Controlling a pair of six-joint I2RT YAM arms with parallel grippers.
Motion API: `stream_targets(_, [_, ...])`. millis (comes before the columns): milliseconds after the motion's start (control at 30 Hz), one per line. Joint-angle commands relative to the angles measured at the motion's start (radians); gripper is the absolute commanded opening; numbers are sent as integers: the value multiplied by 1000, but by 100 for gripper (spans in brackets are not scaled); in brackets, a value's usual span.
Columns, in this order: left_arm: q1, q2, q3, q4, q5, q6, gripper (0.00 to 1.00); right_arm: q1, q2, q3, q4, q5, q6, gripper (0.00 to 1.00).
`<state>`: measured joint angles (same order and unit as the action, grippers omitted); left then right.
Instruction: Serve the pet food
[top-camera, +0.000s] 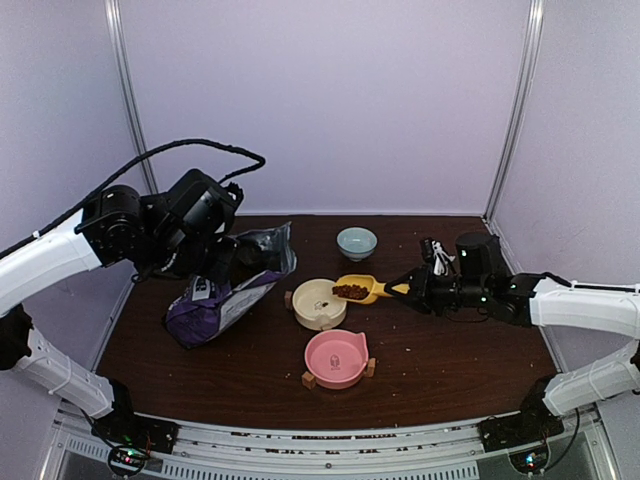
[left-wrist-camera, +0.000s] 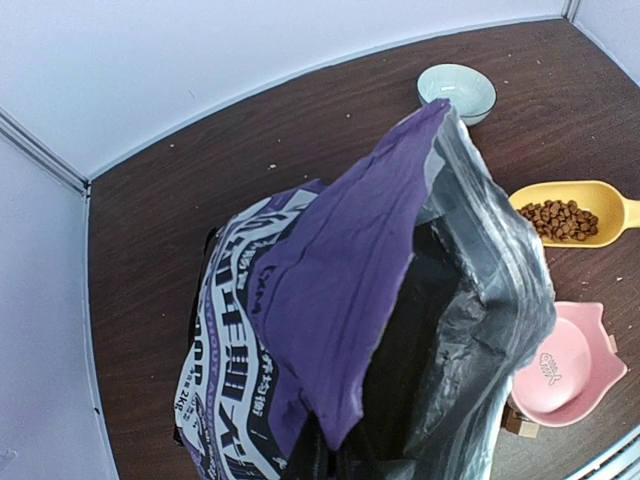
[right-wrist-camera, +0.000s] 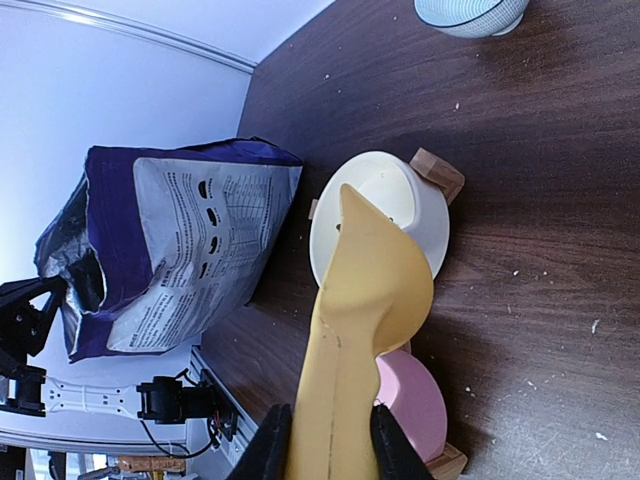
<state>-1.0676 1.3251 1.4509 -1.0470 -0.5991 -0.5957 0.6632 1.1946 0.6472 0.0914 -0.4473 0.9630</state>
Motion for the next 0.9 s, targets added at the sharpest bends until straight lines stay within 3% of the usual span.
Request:
stream_targets(0, [6, 0, 20, 99, -10, 23, 0, 7, 17, 69, -65, 34, -71, 13])
stream_targets(867, [8, 8, 20, 110, 0, 36, 0, 53, 97, 256, -271, 107, -228, 13])
